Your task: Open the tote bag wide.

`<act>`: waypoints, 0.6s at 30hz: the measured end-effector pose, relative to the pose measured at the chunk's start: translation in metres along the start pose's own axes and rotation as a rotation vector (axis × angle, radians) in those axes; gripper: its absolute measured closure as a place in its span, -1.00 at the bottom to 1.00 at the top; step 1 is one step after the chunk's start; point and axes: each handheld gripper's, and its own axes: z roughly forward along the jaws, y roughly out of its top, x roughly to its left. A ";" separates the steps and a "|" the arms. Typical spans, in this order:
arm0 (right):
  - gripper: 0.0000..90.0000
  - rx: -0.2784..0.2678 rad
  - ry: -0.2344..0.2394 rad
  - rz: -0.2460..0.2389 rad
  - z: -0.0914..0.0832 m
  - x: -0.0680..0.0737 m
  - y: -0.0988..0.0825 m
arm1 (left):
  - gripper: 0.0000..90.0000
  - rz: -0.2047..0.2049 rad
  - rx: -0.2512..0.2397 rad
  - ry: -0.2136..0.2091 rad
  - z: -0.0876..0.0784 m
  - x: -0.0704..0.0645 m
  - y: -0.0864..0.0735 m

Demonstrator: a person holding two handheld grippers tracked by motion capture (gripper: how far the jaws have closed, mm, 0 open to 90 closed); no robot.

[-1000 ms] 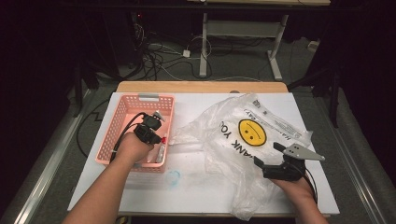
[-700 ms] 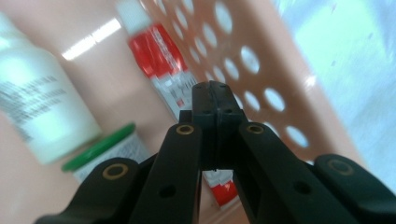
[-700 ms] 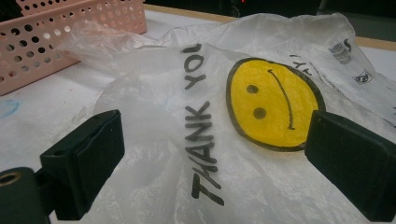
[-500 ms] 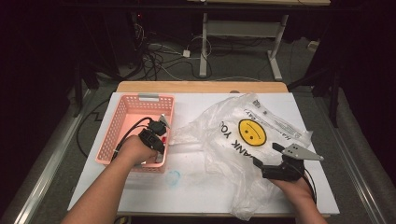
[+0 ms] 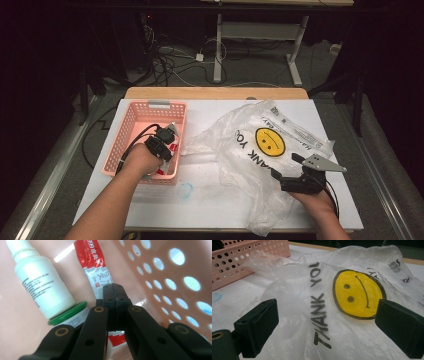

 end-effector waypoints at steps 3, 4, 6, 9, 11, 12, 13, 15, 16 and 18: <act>-0.88 0.000 -0.001 0.001 0.000 0.000 0.000 | 0.96 -0.019 -0.072 -0.018 -0.009 0.001 0.001; -0.88 0.001 0.000 0.003 0.001 0.000 0.000 | 0.96 -0.024 -0.089 -0.014 -0.011 0.002 0.002; -0.88 0.003 0.000 0.000 0.001 0.000 0.000 | 0.94 -0.041 -0.117 0.001 -0.014 0.005 0.003; -0.88 0.004 -0.001 0.000 0.001 0.001 0.000 | 0.42 -0.086 -0.122 0.012 -0.011 0.009 0.005; -0.88 0.004 -0.001 0.000 0.001 0.001 0.000 | 0.23 -0.100 -0.118 0.000 -0.008 0.011 0.007; -0.88 0.005 -0.001 0.001 0.001 0.001 0.000 | 0.16 -0.103 -0.104 -0.006 -0.006 0.011 0.008; -0.88 0.005 -0.001 0.001 0.001 0.001 0.000 | 0.10 -0.102 -0.094 -0.009 -0.003 0.011 0.009; -0.88 0.004 -0.002 -0.001 0.001 0.000 0.000 | 0.02 -0.100 -0.069 -0.002 0.001 0.009 0.011; -0.88 0.003 -0.002 -0.001 0.001 0.000 0.000 | 0.02 -0.110 -0.075 -0.009 0.002 0.010 0.011; -0.88 0.001 -0.004 -0.002 0.000 0.000 0.000 | 0.02 -0.129 -0.079 -0.003 0.003 0.011 0.012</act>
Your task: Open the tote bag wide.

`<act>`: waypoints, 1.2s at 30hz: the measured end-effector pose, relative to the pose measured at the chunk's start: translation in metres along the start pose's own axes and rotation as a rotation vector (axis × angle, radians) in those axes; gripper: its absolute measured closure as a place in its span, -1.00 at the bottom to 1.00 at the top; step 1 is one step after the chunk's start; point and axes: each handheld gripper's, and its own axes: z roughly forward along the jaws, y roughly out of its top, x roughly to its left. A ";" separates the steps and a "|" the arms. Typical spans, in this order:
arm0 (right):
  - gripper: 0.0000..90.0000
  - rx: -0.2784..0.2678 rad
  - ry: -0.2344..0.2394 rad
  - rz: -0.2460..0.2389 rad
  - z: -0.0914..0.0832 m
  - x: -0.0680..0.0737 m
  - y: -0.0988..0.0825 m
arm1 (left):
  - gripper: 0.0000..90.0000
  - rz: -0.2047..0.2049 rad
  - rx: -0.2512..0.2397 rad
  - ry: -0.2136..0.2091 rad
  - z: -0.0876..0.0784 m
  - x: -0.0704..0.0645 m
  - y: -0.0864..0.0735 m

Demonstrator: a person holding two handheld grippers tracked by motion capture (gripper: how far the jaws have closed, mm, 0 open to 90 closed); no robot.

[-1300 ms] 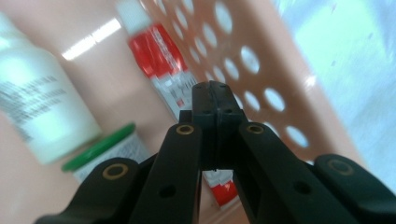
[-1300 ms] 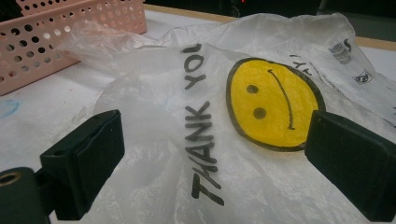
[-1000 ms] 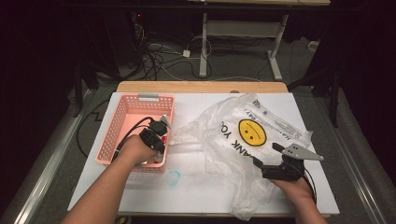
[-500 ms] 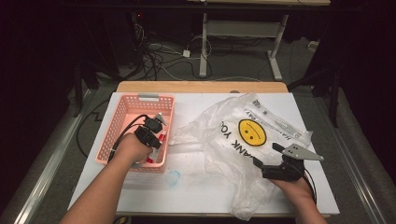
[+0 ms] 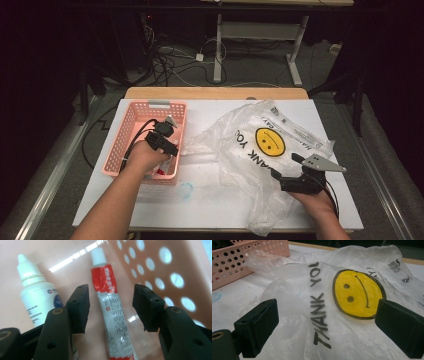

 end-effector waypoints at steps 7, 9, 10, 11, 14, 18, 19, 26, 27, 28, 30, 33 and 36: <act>-0.88 -0.004 0.002 0.003 -0.001 0.000 0.000 | 0.04 0.003 0.050 0.011 0.009 0.003 -0.003; -0.89 -0.005 0.004 0.003 -0.001 0.000 0.000 | 0.08 0.005 0.064 0.013 0.013 0.003 -0.003; -0.89 -0.006 0.004 0.000 -0.001 0.000 0.000 | 0.11 0.013 0.059 0.018 0.014 0.002 -0.004; -0.89 -0.006 0.004 0.002 -0.001 0.000 0.000 | 0.13 0.008 0.054 0.018 0.014 0.002 -0.003; -0.90 -0.007 0.004 0.000 -0.001 0.000 0.001 | 0.22 0.016 0.052 0.016 0.014 0.001 -0.003; -0.94 -0.010 0.001 -0.003 -0.001 0.000 0.001 | 0.46 0.031 0.052 0.013 0.014 -0.002 -0.003; -0.95 -0.010 0.001 -0.004 -0.001 0.000 0.001 | 0.48 0.030 0.052 0.017 0.014 -0.003 -0.003; -1.00 -0.016 -0.008 -0.010 -0.001 0.000 0.001 | 0.50 0.023 0.050 0.019 0.014 -0.003 -0.003; -1.00 -0.015 -0.008 -0.010 -0.001 0.000 0.002 | 0.50 0.020 0.049 0.019 0.013 -0.003 -0.003; -1.00 -0.015 -0.007 -0.010 -0.001 0.000 0.001 | 0.51 0.021 0.048 0.020 0.013 -0.003 -0.003; -1.00 -0.013 -0.008 -0.007 -0.002 0.000 0.001 | 0.51 0.018 0.043 0.019 0.012 -0.004 -0.003; -1.00 -0.016 -0.009 -0.010 -0.002 -0.001 0.001 | 0.51 0.009 0.030 0.013 0.009 -0.003 -0.003; -1.00 -0.016 -0.008 -0.008 -0.002 -0.001 0.001 | 0.51 0.001 0.018 0.013 0.005 -0.002 -0.004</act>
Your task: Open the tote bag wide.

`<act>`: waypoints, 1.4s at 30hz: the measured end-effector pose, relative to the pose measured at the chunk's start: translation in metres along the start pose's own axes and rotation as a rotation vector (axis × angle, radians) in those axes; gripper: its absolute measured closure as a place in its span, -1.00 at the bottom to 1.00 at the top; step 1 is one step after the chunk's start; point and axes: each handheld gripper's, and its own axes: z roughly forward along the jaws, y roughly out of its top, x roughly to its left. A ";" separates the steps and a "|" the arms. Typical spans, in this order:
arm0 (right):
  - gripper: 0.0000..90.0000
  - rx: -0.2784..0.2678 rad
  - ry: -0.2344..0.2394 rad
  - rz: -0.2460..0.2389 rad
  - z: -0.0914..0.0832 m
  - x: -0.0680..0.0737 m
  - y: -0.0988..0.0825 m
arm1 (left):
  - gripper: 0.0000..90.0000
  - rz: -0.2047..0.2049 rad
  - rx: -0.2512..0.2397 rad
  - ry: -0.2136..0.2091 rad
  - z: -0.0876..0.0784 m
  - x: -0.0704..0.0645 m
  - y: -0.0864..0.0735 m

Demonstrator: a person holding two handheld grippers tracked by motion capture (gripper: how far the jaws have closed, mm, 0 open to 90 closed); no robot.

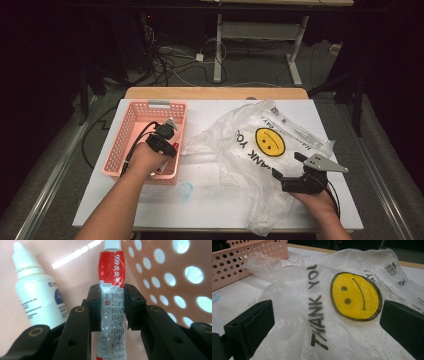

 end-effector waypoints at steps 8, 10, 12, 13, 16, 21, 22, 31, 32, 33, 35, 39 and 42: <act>-1.00 -0.004 0.002 0.011 0.003 0.000 0.002 | 0.51 -0.022 -0.034 -0.021 -0.013 0.006 -0.004; -1.00 -0.002 0.002 0.008 0.005 0.000 0.003 | 0.51 -0.031 -0.051 -0.032 -0.017 0.009 -0.005; -1.00 -0.003 0.009 0.000 0.007 0.002 0.004 | 0.51 -0.032 -0.068 -0.036 -0.020 0.010 -0.007; -1.00 -0.003 0.012 -0.005 0.007 0.002 0.005 | 0.51 -0.029 -0.075 -0.037 -0.022 0.010 -0.008; -0.98 -0.004 0.027 -0.018 0.007 0.004 0.007 | 0.51 -0.027 -0.084 -0.043 -0.024 0.010 -0.010; -0.79 -0.020 0.076 -0.079 0.009 0.019 0.028 | 0.51 -0.019 -0.097 -0.048 -0.026 0.009 -0.010; -0.72 -0.013 0.099 -0.089 0.013 0.024 0.032 | 0.51 -0.018 -0.099 -0.048 -0.026 0.009 -0.010; -0.50 0.305 0.213 -0.249 0.080 0.066 0.030 | 0.51 -0.008 -0.113 -0.038 -0.028 0.005 -0.014; -0.43 0.341 0.204 -0.270 0.084 0.067 0.025 | 0.51 -0.006 -0.116 -0.037 -0.028 0.005 -0.014; -0.31 0.354 0.201 -0.280 0.085 0.067 0.021 | 0.51 -0.006 -0.118 -0.035 -0.029 0.005 -0.014; -0.02 0.364 0.206 -0.277 0.086 0.063 0.015 | 0.51 -0.009 -0.116 -0.033 -0.028 0.005 -0.014; 0.42 0.342 0.197 -0.248 0.082 0.056 0.013 | 0.51 -0.010 -0.121 -0.032 -0.028 0.005 -0.013; 0.69 0.345 0.184 -0.251 0.081 0.054 0.011 | 0.51 -0.007 -0.126 -0.025 -0.028 0.004 -0.014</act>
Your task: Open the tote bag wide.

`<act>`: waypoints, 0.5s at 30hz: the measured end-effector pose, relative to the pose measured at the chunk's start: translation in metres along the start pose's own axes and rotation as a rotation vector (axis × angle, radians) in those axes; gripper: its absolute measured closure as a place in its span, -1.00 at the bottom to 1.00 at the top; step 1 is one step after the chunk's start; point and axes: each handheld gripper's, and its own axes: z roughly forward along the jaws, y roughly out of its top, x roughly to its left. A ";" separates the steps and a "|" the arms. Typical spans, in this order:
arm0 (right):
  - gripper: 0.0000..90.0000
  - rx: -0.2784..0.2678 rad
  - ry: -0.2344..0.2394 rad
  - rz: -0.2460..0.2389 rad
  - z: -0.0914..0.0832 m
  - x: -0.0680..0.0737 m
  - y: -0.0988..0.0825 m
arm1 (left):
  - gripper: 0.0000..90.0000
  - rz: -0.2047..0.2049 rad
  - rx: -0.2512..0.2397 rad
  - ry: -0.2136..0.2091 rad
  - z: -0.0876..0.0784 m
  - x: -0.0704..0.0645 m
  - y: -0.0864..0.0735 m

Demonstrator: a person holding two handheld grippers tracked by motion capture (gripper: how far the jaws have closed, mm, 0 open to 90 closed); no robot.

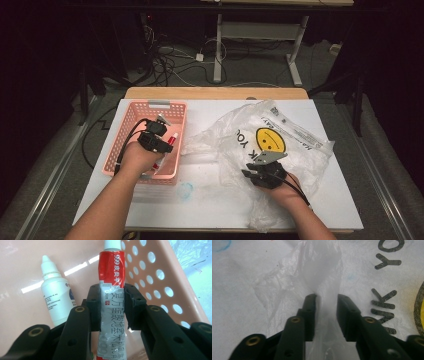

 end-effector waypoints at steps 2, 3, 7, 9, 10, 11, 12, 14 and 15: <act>0.89 0.005 0.000 -0.005 0.000 0.000 -0.001 | 0.51 -0.002 -0.008 0.000 -0.001 0.000 -0.001; 0.97 -0.003 0.000 -0.003 -0.001 0.000 -0.002 | 0.50 -0.003 -0.012 0.002 -0.001 0.000 -0.001; 1.00 -0.066 -0.016 0.000 -0.010 0.002 -0.001 | 0.50 -0.004 -0.040 0.003 -0.006 0.000 -0.004; 1.00 -0.107 -0.028 0.001 -0.016 0.002 0.001 | 0.50 -0.009 -0.066 -0.001 -0.008 0.000 -0.006; 1.00 -0.128 -0.026 -0.006 -0.018 0.001 0.001 | 0.50 -0.012 -0.080 -0.007 -0.010 0.000 -0.008; 1.00 -0.148 -0.029 0.003 -0.021 0.001 0.002 | 0.50 -0.012 -0.096 -0.012 -0.011 0.000 -0.009; 1.00 -0.163 -0.037 0.003 -0.024 0.001 0.002 | 0.50 -0.011 -0.113 -0.016 -0.013 0.000 -0.011; 1.00 -0.192 -0.045 0.008 -0.028 0.000 0.003 | 0.50 -0.008 -0.140 -0.017 -0.015 -0.002 -0.015; 1.00 -0.205 -0.050 0.015 -0.029 -0.001 0.003 | 0.50 -0.005 -0.153 -0.018 -0.016 -0.002 -0.016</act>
